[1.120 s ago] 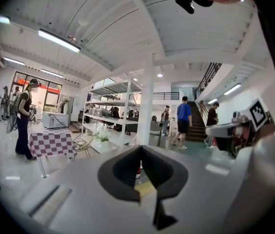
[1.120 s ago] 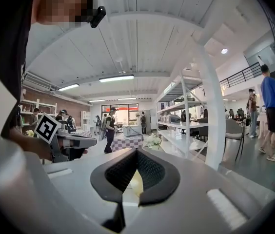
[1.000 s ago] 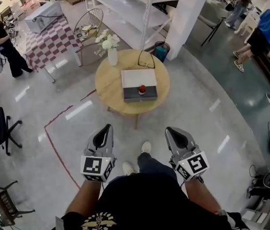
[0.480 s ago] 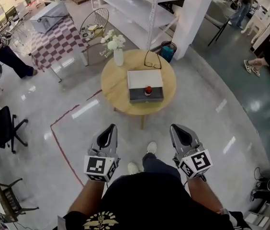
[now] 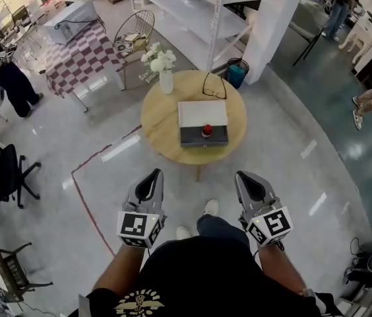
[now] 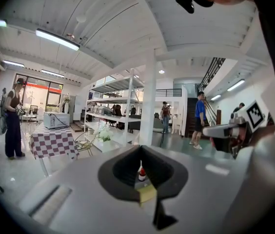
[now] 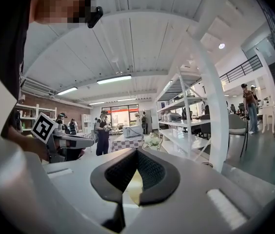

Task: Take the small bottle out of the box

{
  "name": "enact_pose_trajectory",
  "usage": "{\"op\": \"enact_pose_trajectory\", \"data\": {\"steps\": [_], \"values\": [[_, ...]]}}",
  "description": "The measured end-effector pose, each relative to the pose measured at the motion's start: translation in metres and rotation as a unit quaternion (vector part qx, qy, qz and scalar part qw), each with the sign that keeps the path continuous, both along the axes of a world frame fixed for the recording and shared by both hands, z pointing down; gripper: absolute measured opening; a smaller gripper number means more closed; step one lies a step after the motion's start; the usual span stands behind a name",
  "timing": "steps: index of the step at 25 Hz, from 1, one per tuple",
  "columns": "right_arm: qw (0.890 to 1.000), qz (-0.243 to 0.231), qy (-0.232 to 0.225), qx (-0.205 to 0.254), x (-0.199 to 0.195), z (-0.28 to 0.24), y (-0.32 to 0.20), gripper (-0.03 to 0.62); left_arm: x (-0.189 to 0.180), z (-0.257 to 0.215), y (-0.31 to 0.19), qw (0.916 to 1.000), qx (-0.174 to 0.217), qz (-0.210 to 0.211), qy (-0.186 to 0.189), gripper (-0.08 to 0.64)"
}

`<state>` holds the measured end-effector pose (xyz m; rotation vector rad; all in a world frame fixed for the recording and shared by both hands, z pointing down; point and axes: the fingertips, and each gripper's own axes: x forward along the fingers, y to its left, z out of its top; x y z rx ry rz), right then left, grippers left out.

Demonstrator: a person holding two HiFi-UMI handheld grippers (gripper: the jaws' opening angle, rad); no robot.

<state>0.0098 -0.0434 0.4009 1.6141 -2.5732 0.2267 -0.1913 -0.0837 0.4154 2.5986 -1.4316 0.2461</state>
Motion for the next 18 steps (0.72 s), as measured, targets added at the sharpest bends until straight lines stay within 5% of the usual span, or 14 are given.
{"op": "enact_pose_trajectory", "data": {"steps": [18], "values": [[0.999,-0.045,-0.021,0.02,0.106,-0.009,-0.114,0.008,0.105,-0.027,-0.101,0.9987,0.028,-0.035,-0.025,0.0]]}}
